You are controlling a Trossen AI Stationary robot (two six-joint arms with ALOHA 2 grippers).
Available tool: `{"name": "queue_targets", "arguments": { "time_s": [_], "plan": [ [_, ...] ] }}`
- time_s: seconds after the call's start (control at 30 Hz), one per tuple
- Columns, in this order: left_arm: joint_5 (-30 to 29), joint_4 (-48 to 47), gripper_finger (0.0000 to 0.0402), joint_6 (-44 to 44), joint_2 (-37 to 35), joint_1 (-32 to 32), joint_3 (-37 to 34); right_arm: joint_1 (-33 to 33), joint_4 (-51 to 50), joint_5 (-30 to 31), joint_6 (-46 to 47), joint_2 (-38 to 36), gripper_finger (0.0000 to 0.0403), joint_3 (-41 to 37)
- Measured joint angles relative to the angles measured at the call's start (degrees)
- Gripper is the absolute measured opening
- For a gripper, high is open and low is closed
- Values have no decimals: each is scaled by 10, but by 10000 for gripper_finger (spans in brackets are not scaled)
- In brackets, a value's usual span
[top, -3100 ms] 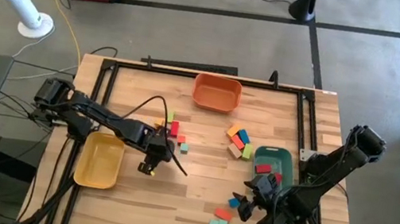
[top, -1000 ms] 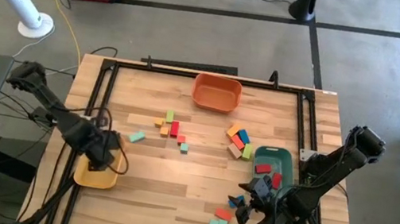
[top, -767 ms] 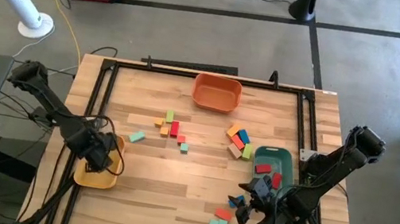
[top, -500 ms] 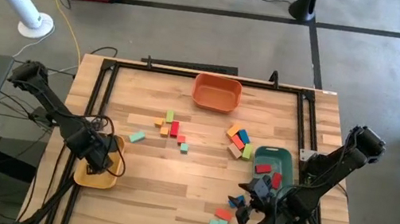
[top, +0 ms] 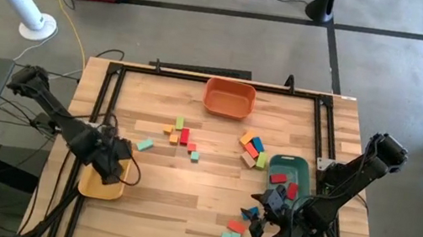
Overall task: Sort blocks by size
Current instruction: Put the small orange block into the yellow bin
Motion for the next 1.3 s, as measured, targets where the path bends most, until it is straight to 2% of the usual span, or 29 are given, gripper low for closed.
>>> {"name": "queue_targets", "arguments": {
  "time_s": [0.1,0.23,0.33,0.47,0.7,0.87,1.03,1.2,1.3],
  "plan": [
    [-46,113,256,104,0,19,13,0,1,0,-7,0,317,0],
    [-80,279,256,287,17,64,12,0,11,0,-16,0,317,0],
    [-78,365,256,409,60,111,12,0,19,0,-23,0,317,0],
    [-40,436,256,531,138,174,20,0,22,0,-25,0,317,0],
    [-31,438,256,606,271,265,67,0,28,1,-27,0,317,0],
    [-4,426,256,636,329,315,92,0,28,2,-29,0,317,0],
    [18,419,256,638,356,356,100,2,28,2,-36,0,317,0],
    [88,432,256,639,356,386,100,3,28,2,-45,0,317,0],
    [109,435,256,639,356,396,100,3,28,2,-49,0,317,0]
  ]
}}
